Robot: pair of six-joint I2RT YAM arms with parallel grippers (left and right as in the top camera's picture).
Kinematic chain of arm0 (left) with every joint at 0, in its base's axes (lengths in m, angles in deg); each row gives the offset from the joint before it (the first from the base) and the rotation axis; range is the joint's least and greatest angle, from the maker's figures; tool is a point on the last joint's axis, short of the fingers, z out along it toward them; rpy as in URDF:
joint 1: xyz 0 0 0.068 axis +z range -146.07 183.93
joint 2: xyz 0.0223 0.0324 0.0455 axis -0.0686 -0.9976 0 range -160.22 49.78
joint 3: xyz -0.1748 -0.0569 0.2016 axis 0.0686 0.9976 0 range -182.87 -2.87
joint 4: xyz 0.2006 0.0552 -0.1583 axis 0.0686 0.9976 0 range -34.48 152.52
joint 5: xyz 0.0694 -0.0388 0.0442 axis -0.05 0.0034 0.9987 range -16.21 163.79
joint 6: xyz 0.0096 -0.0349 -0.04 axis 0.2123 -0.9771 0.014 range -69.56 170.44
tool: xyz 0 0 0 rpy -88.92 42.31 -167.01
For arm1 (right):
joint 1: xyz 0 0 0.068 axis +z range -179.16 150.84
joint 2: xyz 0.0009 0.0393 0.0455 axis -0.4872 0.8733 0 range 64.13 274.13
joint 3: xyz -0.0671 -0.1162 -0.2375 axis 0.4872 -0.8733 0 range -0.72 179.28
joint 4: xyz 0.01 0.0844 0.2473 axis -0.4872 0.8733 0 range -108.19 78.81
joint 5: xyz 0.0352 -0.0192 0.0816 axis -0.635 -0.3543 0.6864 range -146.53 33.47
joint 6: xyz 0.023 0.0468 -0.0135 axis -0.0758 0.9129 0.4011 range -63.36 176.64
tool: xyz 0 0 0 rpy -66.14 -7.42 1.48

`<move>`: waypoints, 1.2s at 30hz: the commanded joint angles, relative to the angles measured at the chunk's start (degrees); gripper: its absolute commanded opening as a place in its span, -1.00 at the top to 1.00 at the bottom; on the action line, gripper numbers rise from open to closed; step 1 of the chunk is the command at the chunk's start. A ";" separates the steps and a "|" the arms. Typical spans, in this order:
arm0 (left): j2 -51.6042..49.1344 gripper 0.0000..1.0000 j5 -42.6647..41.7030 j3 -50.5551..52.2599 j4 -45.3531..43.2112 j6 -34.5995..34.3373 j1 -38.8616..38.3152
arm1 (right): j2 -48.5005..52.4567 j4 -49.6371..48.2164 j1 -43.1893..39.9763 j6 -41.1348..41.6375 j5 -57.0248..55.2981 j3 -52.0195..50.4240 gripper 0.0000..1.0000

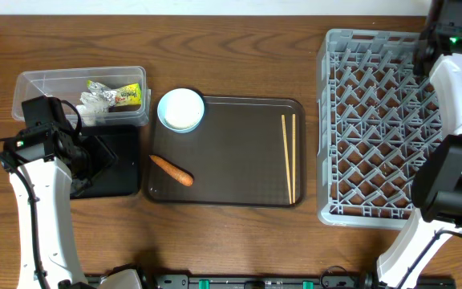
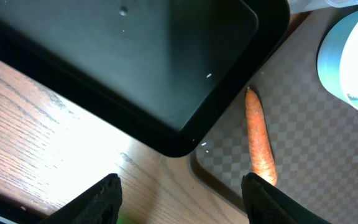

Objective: Sort waste into correct bins and load items into the dishwasher rack
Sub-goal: 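Lower the blue plate upright into the rack's right side and release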

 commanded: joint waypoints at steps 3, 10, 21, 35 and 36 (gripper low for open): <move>0.74 -0.29 0.28 -0.63 0.15 -0.28 0.24 | 0.07 6.62 1.86 -0.24 12.09 -0.98 -0.13; 0.74 -0.29 0.28 -0.63 0.15 -0.28 0.24 | -0.33 10.43 1.84 1.51 16.13 -0.96 -0.72; 0.74 -0.29 0.31 -0.63 0.37 -0.28 0.24 | -3.85 7.23 -1.16 1.92 12.31 -0.94 -0.61; 0.74 -0.29 0.31 -0.63 0.33 -0.26 0.24 | -7.48 11.37 -4.26 3.89 16.22 -0.94 0.70; 0.74 -0.29 0.31 -0.63 0.33 -0.26 0.24 | -7.48 12.13 -4.42 4.46 16.22 -0.94 0.70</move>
